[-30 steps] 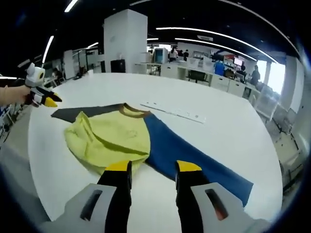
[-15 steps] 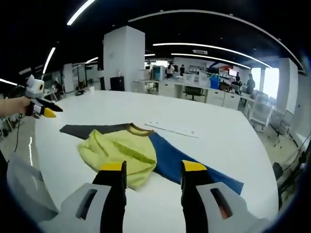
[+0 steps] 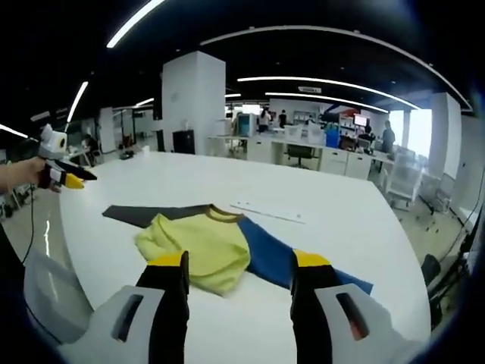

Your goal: Fold the garment on the visible template until the final outline fits inside the template.

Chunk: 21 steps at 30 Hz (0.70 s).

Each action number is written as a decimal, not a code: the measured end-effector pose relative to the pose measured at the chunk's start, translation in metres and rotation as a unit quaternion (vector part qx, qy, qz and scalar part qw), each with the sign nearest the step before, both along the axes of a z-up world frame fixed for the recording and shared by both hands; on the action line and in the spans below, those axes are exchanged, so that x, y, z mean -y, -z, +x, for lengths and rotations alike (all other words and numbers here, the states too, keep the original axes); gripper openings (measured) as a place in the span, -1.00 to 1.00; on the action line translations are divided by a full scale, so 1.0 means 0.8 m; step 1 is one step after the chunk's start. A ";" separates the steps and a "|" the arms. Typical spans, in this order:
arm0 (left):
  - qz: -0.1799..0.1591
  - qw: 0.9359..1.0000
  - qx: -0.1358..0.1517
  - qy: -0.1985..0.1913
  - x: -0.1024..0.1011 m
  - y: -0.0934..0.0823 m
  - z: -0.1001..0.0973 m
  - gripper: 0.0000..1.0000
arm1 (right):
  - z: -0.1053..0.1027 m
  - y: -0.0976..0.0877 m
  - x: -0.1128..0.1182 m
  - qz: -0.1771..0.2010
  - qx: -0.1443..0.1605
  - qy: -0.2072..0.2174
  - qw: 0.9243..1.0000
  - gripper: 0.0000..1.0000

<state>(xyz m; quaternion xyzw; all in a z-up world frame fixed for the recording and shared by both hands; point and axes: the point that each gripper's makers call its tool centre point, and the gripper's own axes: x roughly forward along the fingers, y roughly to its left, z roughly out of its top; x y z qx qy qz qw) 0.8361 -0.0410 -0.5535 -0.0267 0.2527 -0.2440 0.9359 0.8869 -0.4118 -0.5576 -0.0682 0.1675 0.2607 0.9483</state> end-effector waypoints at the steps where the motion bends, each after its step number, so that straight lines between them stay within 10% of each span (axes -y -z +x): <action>1: 0.000 1.000 0.000 0.000 0.000 -0.003 -0.003 0.34 | -0.004 -0.003 0.000 0.002 0.000 0.000 1.000 0.13; 21: 0.007 0.999 0.020 0.030 0.009 -0.047 -0.029 0.88 | -0.054 -0.026 0.014 0.021 -0.010 -0.007 1.000 0.66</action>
